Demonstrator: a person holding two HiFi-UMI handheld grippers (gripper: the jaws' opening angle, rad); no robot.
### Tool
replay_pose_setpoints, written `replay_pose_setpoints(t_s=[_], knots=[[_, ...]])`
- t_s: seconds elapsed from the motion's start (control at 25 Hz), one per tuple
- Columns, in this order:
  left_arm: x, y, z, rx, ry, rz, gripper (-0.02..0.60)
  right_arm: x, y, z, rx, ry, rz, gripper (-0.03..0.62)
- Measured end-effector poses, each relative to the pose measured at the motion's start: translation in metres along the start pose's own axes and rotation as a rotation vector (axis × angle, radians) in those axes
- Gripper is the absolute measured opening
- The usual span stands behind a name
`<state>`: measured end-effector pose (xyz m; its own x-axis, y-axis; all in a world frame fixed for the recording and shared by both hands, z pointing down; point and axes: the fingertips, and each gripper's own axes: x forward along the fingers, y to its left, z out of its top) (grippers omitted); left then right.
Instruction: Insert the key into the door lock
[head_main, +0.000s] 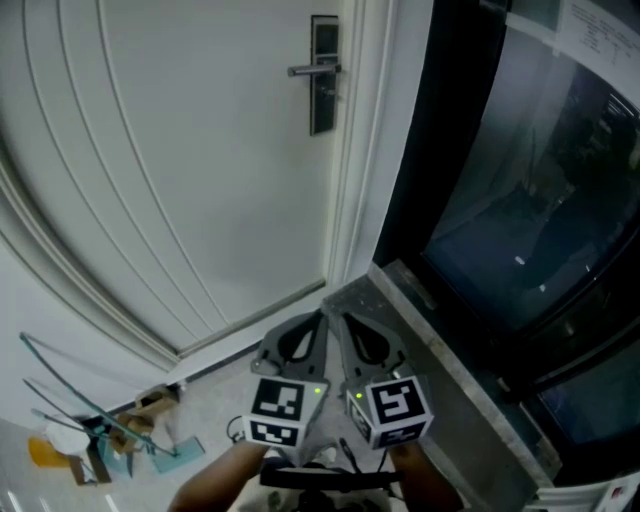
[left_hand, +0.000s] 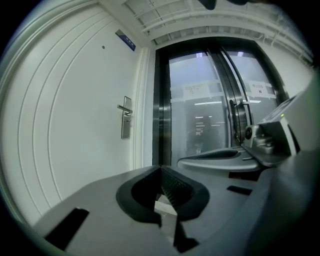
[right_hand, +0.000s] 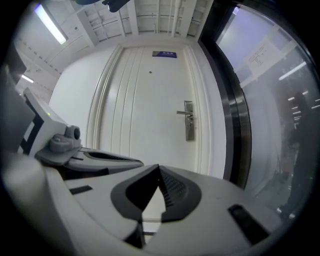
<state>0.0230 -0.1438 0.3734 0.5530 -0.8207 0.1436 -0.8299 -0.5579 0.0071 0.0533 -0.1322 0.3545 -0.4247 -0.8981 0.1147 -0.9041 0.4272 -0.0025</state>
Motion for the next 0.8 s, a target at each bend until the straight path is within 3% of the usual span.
replay_pose_setpoints(t_s=[0.8], knots=[[-0.074, 0.048, -0.02, -0.023, 0.016, -0.112, 0.009, 0.003, 0.085, -0.012, -0.014, 0.047, -0.111, 0.011]])
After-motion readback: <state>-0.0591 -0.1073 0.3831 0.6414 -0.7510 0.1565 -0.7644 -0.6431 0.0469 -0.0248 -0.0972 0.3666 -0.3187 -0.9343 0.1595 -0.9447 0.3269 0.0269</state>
